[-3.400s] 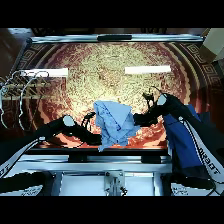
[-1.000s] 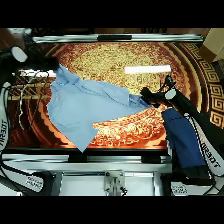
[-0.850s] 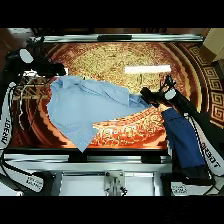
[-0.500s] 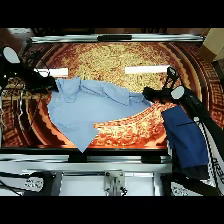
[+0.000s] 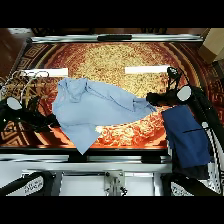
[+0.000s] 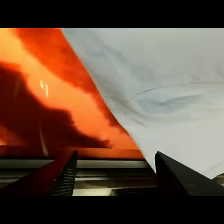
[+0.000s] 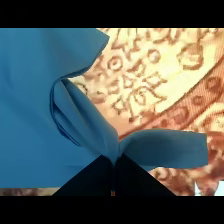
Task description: Fold the shirts.
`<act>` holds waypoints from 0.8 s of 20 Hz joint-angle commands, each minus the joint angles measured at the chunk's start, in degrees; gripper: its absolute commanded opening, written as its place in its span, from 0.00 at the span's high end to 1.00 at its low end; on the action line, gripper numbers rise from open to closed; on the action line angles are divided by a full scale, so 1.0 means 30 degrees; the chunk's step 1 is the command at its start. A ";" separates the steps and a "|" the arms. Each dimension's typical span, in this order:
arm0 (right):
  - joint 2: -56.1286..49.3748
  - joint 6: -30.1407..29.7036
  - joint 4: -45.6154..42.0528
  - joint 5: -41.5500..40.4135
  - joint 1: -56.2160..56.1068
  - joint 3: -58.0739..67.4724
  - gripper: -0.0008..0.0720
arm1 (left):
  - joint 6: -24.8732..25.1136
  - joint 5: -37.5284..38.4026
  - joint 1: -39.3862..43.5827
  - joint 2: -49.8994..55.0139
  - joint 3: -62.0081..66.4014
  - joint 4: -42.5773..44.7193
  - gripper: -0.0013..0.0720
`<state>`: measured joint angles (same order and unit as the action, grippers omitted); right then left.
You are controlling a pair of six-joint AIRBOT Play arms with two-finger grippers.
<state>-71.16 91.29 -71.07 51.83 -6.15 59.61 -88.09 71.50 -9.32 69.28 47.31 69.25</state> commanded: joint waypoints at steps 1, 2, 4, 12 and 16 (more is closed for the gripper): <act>0.0087 -0.0015 -0.0175 0.0284 -0.0015 0.0000 0.89 | 0.0903 -0.3366 -0.0750 0.0175 -0.2448 -0.2535 0.20; 0.0087 -0.0015 -0.0204 0.0262 -0.0015 0.0000 0.89 | 0.1260 -0.4131 -0.0539 0.0561 -0.2455 -0.3024 0.23; 0.0087 -0.0007 -0.0219 0.0168 -0.0015 0.0000 0.89 | 0.1741 -0.5676 -0.0051 0.1224 -0.2448 -0.4167 0.28; 0.1472 0.0058 0.0197 -0.0408 0.0007 0.0313 0.89 | 0.4889 -0.5785 0.0255 -0.0015 0.1909 -0.5085 0.94; 0.5020 0.0044 -0.3191 -0.0889 0.0007 0.4036 0.89 | 0.6207 -0.9289 0.0109 -0.5938 1.0273 -0.4954 0.94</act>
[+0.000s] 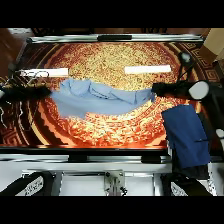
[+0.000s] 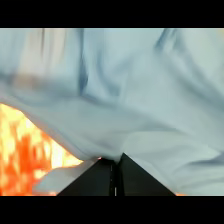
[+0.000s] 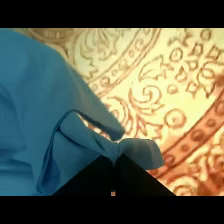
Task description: Fold the shirts.
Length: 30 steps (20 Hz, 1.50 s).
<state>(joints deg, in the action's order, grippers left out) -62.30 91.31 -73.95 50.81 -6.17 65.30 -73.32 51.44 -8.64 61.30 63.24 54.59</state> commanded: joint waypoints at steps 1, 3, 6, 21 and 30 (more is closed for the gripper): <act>0.3009 0.0051 -0.3038 -0.1275 0.0015 0.3373 0.89 | 0.1297 -0.4721 -0.0284 -0.4437 0.7475 -0.0044 0.94; 0.4794 0.0058 -0.3767 -0.2914 0.0015 0.5843 0.89 | 0.1282 -0.7679 -0.1042 -0.5974 1.2524 -0.0044 0.94; 0.6856 0.0430 -0.3198 -0.3351 -0.0007 0.7949 0.89 | 0.0153 -0.6725 -0.2186 -0.6943 1.6939 0.0000 0.94; 0.5617 0.2215 -0.2572 0.9996 -0.0007 0.2412 0.89 | -0.2302 0.2849 -0.2382 -0.7118 0.9471 0.5180 0.94; -0.5217 0.3424 0.3286 -0.5938 -0.0007 -0.1872 0.89 | -0.2310 -0.4488 -0.0933 0.1392 0.1282 0.4211 0.94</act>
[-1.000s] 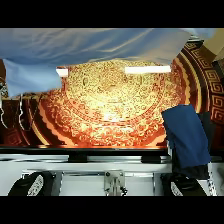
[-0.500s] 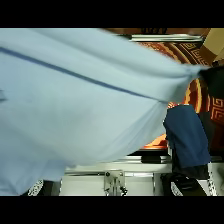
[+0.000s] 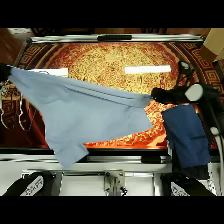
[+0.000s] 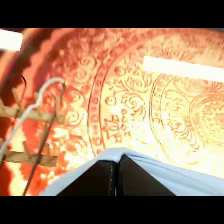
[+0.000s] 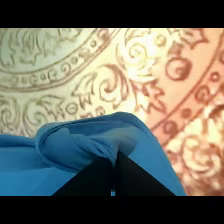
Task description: Fold the shirts.
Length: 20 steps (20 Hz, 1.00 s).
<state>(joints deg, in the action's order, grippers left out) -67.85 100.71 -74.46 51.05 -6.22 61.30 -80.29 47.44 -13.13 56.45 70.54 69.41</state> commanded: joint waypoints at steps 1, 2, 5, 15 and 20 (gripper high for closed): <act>-0.4328 0.0284 0.5158 -0.8145 0.0007 -0.0539 0.89 | 0.0015 -0.4211 0.0750 0.4269 -0.0954 -0.1428 0.94; -0.5042 0.0284 0.6484 -0.9908 0.0007 -0.0539 0.89 | 0.0007 -0.5042 0.0889 0.5384 -0.0758 -0.2361 0.94; -0.6324 0.0277 0.7337 -1.2706 0.0007 -0.0539 0.89 | 0.0015 -0.5989 0.1158 0.7686 -0.0641 -0.4750 0.94; -0.1501 -0.2885 0.4364 -0.0568 0.2914 -0.0539 0.20 | 0.0015 1.0360 -0.2790 0.8459 0.1406 -0.2025 0.36; 0.1195 -0.4459 -0.0342 0.7023 0.3483 -0.1151 0.20 | 0.1275 1.3362 -0.4940 0.7067 -0.3359 -0.2040 0.38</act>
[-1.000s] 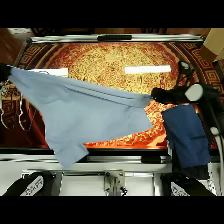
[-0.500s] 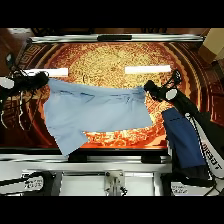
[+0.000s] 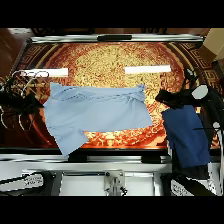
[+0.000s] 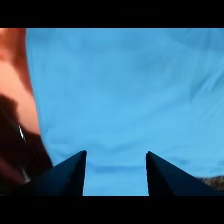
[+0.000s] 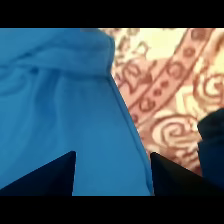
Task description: Fold the shirts.
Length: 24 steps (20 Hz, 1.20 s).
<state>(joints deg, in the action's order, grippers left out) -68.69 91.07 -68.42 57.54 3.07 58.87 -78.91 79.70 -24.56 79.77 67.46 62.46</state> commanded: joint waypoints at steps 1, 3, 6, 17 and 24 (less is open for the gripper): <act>0.1741 -0.1399 -0.2324 0.5253 0.0386 -0.0525 0.20 | 0.0947 0.2069 -0.1188 -0.0867 -0.3636 0.0233 0.37; 0.1843 -0.1384 -0.2011 0.5435 0.0379 -0.0663 0.20 | 0.1392 0.0364 -0.1107 -0.0867 -0.5821 -0.0423 0.37; 0.1836 -0.1362 -0.1508 0.5202 0.0379 -0.0663 0.20 | 0.1596 -0.1872 -0.0889 -0.0758 -0.7482 -0.1005 0.37; 0.1792 -0.0561 0.1989 0.0124 0.0364 -0.6025 0.19 | 0.2033 -0.4648 -0.0146 -0.0597 -0.7861 -0.1137 0.94; -0.1268 -0.0619 0.3657 -0.3351 -0.1027 -0.6594 0.19 | 0.2164 -0.4721 -0.0022 -0.1603 -0.7810 -0.1195 0.94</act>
<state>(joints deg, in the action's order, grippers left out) -69.23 88.82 -59.20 53.32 1.98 39.81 -72.66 65.91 -24.73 76.44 43.97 58.94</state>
